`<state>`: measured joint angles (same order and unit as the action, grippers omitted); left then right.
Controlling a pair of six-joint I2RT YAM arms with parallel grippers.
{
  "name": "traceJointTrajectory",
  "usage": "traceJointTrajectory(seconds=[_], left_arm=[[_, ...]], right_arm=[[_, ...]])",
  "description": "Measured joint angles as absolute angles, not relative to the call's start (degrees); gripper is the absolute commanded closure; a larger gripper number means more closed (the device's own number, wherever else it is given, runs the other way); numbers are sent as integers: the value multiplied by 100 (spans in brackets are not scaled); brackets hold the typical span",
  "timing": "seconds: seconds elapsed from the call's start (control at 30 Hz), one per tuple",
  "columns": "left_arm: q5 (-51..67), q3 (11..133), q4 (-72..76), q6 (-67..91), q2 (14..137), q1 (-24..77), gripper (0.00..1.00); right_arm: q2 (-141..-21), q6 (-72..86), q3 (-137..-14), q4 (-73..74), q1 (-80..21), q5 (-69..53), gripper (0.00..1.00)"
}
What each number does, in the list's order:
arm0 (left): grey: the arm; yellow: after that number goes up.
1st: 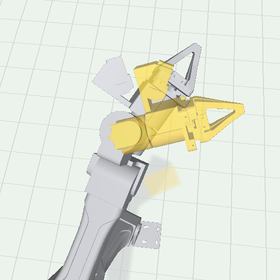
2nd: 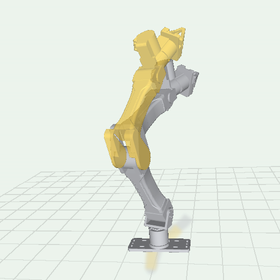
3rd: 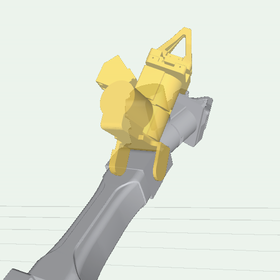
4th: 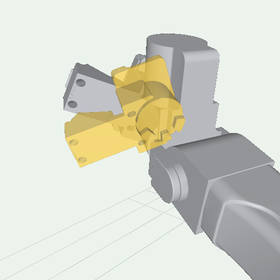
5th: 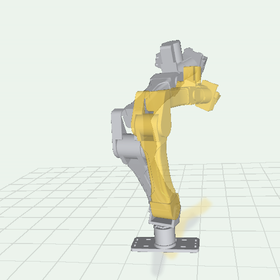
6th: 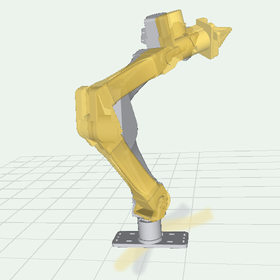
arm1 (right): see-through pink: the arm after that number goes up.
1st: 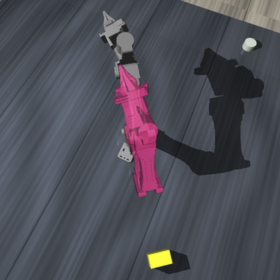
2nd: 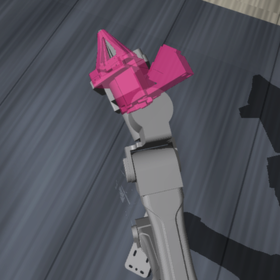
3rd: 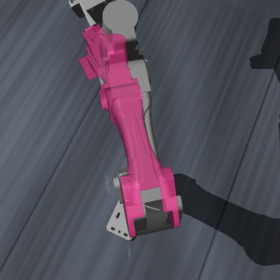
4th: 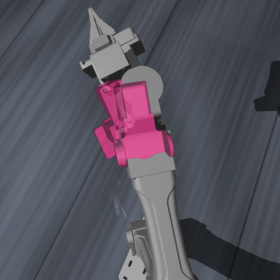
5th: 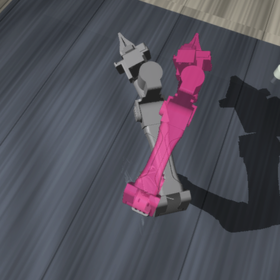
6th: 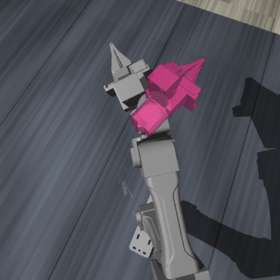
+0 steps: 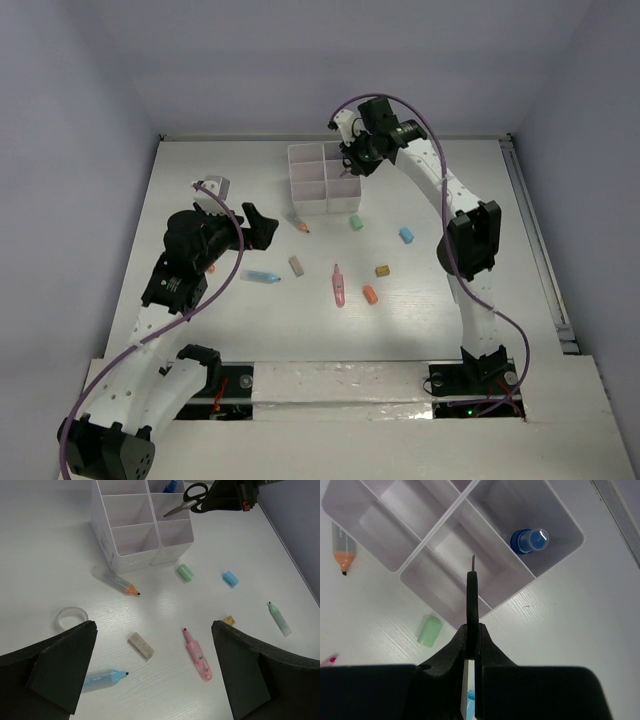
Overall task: Sort the stationery into containers
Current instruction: Place the scissors in the storage box.
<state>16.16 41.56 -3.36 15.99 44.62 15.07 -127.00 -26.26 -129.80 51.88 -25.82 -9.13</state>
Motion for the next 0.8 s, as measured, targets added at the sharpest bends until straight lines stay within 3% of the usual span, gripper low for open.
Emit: traceJointTrajectory(seconds=[0.13, 0.2, 0.27, 0.47, 0.63, 0.73, 0.77, 0.8], left_arm=[[1555, 4154, -336, 1577, 4462, 1507, 1], [1540, 4154, -336, 1568, 4462, 1507, 1], [1535, 4156, -336, 1562, 4462, 1505, 1], [1487, 4156, -338, 1546, 4480, 1487, 1], [1474, 4154, -346, 1546, 4480, 1474, 1], [1474, 4154, -346, 1549, 4480, 1463, 1], [1474, 4156, -349, 1549, 4480, 1463, 1], [1474, 4154, -349, 1546, 4480, 1463, 1]], right_arm=[[-12888, -2657, -13039, 5192, -2556, -932, 100], [-12936, -2657, -13047, 5186, -2554, -943, 88], [-12951, -2644, -13047, 5177, -2552, -939, 69], [-12934, -2589, -12954, 4554, -2552, -764, 37], [-12641, -2447, -12265, 3767, -2552, -473, 37], [-12193, -2261, -11778, 3308, -2552, -338, 44], [-11987, -2200, -11552, 3170, -2554, -325, 64], [-11782, -2121, -11338, 3057, -2563, -327, 76]])
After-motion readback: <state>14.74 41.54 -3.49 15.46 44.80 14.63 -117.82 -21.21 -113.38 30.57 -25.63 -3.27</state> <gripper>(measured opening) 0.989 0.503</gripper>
